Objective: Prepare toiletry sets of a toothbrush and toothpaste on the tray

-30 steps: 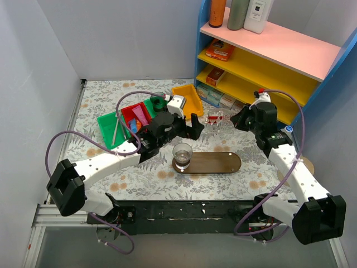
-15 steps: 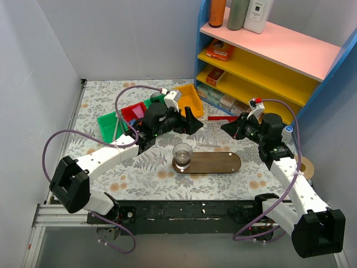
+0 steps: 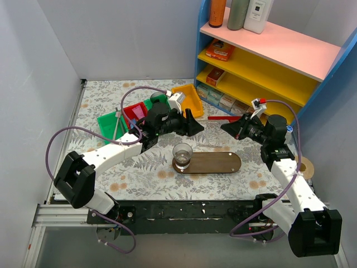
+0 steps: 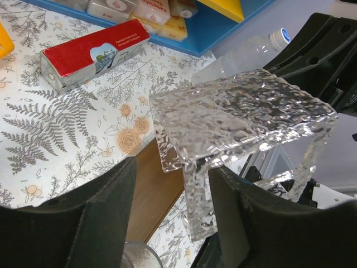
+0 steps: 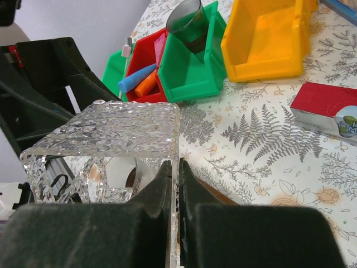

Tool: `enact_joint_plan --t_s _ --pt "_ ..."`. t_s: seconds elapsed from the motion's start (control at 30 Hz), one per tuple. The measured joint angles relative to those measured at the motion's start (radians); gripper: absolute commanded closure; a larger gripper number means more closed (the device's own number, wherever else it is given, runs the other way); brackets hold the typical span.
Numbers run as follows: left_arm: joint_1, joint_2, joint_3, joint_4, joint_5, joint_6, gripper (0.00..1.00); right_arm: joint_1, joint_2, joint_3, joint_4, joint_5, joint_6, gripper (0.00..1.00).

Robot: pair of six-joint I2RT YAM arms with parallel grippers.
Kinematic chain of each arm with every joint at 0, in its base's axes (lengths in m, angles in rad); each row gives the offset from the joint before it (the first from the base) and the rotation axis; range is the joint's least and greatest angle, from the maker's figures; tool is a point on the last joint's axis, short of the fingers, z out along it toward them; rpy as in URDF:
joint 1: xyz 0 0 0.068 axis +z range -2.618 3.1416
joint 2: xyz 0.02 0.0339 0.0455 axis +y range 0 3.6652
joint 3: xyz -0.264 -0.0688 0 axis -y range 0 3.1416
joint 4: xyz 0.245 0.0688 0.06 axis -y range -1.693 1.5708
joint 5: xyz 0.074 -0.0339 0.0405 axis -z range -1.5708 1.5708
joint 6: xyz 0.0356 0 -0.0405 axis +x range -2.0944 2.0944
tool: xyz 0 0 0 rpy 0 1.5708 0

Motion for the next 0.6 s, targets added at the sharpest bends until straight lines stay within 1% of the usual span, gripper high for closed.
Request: enact_joint_plan --t_s 0.13,0.17,0.27,0.3,0.37,0.4,0.43,0.5,0.6 --pt "0.0 0.028 0.0 0.012 0.03 -0.015 0.62 0.0 0.001 -0.006 0.005 -0.017 0.0 0.99" --pt "0.0 0.032 0.0 0.016 0.037 -0.018 0.68 -0.001 0.004 -0.009 0.006 -0.018 -0.002 0.99" --pt "-0.001 0.035 0.0 0.018 0.05 -0.027 0.76 -0.002 0.011 -0.02 0.008 -0.019 0.0 0.99" --pt "-0.001 0.035 0.0 0.019 0.053 -0.029 0.81 -0.003 0.014 -0.021 0.009 -0.021 0.0 0.99" --pt "-0.001 0.035 0.0 0.024 0.061 -0.034 0.84 -0.003 0.016 -0.022 0.01 -0.02 -0.001 0.99" --pt "-0.001 0.035 0.0 0.027 0.063 -0.039 0.9 -0.003 0.016 -0.023 0.011 -0.019 -0.001 0.99" --pt "-0.001 0.035 0.0 0.029 0.065 -0.044 0.92 -0.004 0.016 -0.024 0.012 -0.018 -0.002 0.99" --pt "-0.001 0.038 0.0 0.032 0.066 -0.059 1.0 -0.004 0.016 -0.024 0.013 -0.013 -0.008 0.99" --pt "-0.001 0.045 0.0 0.034 0.066 -0.069 1.0 -0.004 0.016 -0.024 0.007 -0.004 -0.016 0.99"
